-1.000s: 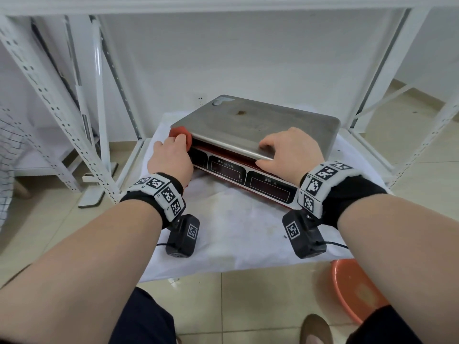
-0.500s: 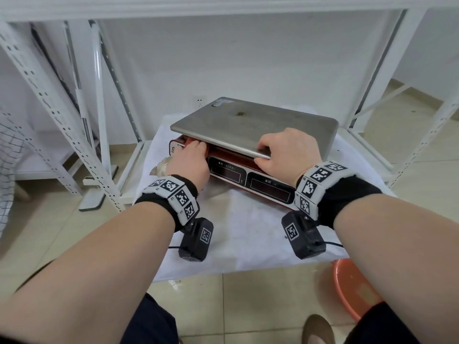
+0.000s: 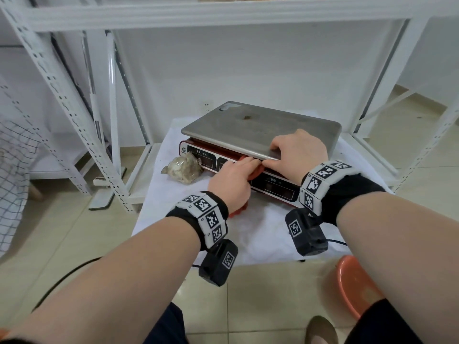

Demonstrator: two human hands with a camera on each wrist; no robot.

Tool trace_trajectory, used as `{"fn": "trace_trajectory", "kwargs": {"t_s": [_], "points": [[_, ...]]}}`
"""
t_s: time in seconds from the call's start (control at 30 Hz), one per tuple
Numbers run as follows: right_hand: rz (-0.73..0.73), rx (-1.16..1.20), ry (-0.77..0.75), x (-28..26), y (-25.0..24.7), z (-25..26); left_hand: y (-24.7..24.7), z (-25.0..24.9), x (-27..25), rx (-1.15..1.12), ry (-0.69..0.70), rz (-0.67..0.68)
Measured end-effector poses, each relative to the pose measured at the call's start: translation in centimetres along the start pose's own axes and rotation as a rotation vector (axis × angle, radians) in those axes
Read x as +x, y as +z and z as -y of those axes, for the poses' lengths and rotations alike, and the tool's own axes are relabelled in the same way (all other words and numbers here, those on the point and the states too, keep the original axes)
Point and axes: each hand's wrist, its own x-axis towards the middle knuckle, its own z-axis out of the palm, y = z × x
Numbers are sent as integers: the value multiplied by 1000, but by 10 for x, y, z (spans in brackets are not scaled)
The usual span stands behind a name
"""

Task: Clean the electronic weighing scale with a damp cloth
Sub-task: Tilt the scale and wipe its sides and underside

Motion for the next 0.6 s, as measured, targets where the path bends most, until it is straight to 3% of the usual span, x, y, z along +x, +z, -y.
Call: {"fn": "trace_trajectory", "kwargs": {"t_s": [0.13, 0.3, 0.4, 0.5, 0.6], "points": [[58, 28, 13, -7, -9, -11, -6, -4, -2, 48, -49, 0], [-46, 88, 208, -17, -21, -40, 2, -23, -2, 54, -59, 13], [-11, 117, 286, -25, -21, -49, 2, -34, -4, -15, -34, 36], [42, 252, 404, -28, -17, -49, 4, -48, -6, -79, -29, 57], [29, 379, 415, -30, -16, -49, 9, -61, -7, -67, -3, 79]]}}
